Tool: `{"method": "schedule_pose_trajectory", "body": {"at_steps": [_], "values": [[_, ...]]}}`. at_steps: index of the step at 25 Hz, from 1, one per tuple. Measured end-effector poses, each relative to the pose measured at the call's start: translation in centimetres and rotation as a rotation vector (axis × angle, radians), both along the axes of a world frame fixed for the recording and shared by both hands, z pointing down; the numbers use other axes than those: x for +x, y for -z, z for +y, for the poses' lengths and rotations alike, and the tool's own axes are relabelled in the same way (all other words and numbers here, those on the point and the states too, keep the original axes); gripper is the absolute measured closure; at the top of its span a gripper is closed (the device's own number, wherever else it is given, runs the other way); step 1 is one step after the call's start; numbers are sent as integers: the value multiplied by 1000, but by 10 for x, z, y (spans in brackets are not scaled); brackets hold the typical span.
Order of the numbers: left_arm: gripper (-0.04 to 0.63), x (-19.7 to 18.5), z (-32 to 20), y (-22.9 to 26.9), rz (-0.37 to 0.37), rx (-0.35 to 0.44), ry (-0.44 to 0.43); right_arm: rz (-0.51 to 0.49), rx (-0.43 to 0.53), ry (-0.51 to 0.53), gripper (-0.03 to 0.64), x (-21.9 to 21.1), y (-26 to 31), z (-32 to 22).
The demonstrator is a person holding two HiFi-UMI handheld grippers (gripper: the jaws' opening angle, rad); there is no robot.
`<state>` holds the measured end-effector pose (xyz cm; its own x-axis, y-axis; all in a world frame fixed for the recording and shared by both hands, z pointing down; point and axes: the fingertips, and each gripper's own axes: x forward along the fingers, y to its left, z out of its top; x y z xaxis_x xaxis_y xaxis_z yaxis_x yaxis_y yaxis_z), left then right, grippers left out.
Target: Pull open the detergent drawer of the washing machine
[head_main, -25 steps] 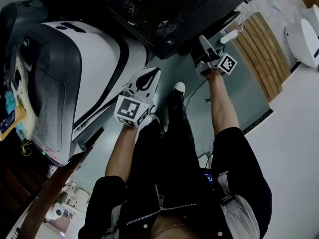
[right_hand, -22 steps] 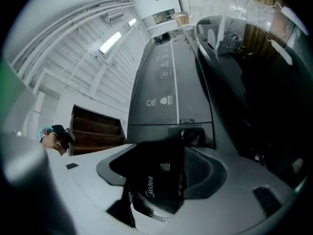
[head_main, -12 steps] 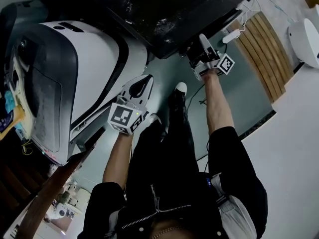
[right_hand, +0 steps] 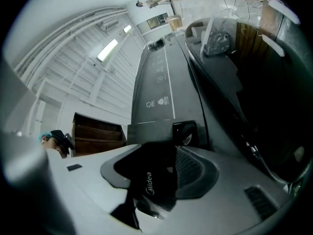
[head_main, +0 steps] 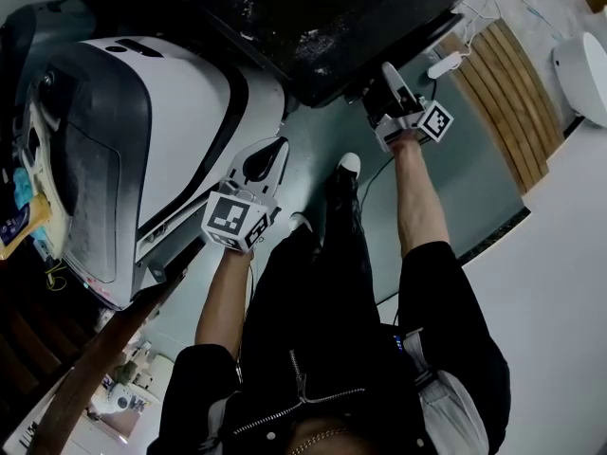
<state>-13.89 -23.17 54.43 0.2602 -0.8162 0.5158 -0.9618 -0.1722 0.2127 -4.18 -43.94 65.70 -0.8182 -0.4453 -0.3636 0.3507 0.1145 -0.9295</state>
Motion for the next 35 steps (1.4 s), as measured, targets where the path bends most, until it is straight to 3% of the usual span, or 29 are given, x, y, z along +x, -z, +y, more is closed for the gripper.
{"method": "schedule_pose_trajectory", "body": {"at_steps": [3, 18, 35], "values": [[577, -1, -3, 1, 6, 4, -3, 9, 2, -26, 427, 19, -1, 5], [576, 12, 0, 9, 12, 27, -21, 8, -14, -43, 433, 29, -2, 13], [577, 35, 8, 9, 25, 32, -81, 15, -33, -146, 440, 95, -5, 36]]}}
